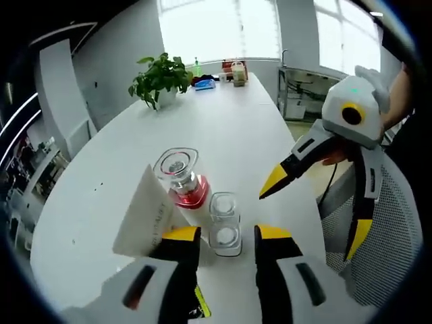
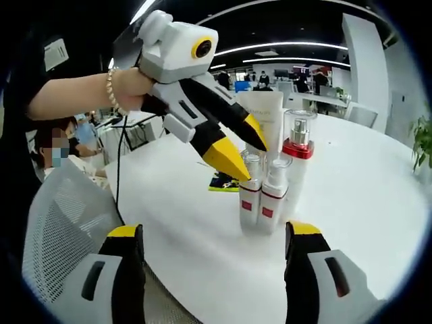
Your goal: Arrange the skincare products in the storage area until every visible bottle or jar stands upright without overlapping.
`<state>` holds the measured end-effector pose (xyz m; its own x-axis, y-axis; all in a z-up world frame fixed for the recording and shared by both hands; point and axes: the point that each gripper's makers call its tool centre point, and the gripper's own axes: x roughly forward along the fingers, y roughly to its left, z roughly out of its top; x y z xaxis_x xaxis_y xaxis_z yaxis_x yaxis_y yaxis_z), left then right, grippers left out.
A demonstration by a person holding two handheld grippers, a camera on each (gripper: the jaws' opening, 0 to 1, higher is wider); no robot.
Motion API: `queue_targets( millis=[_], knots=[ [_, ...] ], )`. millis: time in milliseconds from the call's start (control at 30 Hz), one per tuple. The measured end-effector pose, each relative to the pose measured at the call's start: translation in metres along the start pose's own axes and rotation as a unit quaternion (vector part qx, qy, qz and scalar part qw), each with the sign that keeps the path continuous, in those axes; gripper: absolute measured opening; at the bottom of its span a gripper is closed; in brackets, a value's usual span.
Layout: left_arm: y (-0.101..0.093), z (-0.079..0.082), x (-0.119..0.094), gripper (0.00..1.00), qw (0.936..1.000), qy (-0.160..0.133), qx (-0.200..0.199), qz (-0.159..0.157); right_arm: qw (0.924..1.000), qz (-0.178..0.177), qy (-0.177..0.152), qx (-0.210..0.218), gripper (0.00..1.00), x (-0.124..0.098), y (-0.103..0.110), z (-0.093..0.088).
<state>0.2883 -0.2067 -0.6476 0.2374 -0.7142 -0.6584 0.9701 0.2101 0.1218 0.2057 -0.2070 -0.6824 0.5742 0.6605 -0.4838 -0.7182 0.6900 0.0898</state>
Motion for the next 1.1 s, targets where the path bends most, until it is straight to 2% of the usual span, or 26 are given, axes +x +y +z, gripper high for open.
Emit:
queue_targets(
  millis=[367, 567, 867, 967, 1033, 1100],
  knots=[
    [-0.008, 0.003, -0.022, 0.46, 0.9999, -0.009, 0.004, 0.01, 1.0, 0.0, 0.004, -0.008, 0.86, 0.0, 0.002, 0.001],
    [-0.015, -0.001, -0.036, 0.5, 0.9993, -0.018, -0.024, 0.022, 0.9999, -0.003, 0.007, -0.009, 0.86, 0.0, 0.001, -0.001],
    [-0.019, -0.025, -0.056, 0.59, 0.9962, -0.021, -0.073, 0.043, 0.9995, -0.004, 0.02, -0.026, 0.86, 0.0, 0.004, -0.003],
    [-0.019, -0.035, -0.064, 0.6, 0.9933, -0.021, -0.1, 0.053, 0.9988, -0.012, 0.029, -0.039, 0.86, -0.001, 0.001, -0.005],
    [-0.023, -0.038, -0.067, 0.61, 0.9918, -0.024, -0.111, 0.058, 0.999, -0.018, 0.025, -0.031, 0.86, -0.002, -0.002, -0.004],
    [-0.022, -0.049, -0.075, 0.62, 0.989, -0.029, -0.13, 0.064, 0.9992, -0.024, 0.019, -0.027, 0.86, -0.004, -0.006, -0.001]
  ],
)
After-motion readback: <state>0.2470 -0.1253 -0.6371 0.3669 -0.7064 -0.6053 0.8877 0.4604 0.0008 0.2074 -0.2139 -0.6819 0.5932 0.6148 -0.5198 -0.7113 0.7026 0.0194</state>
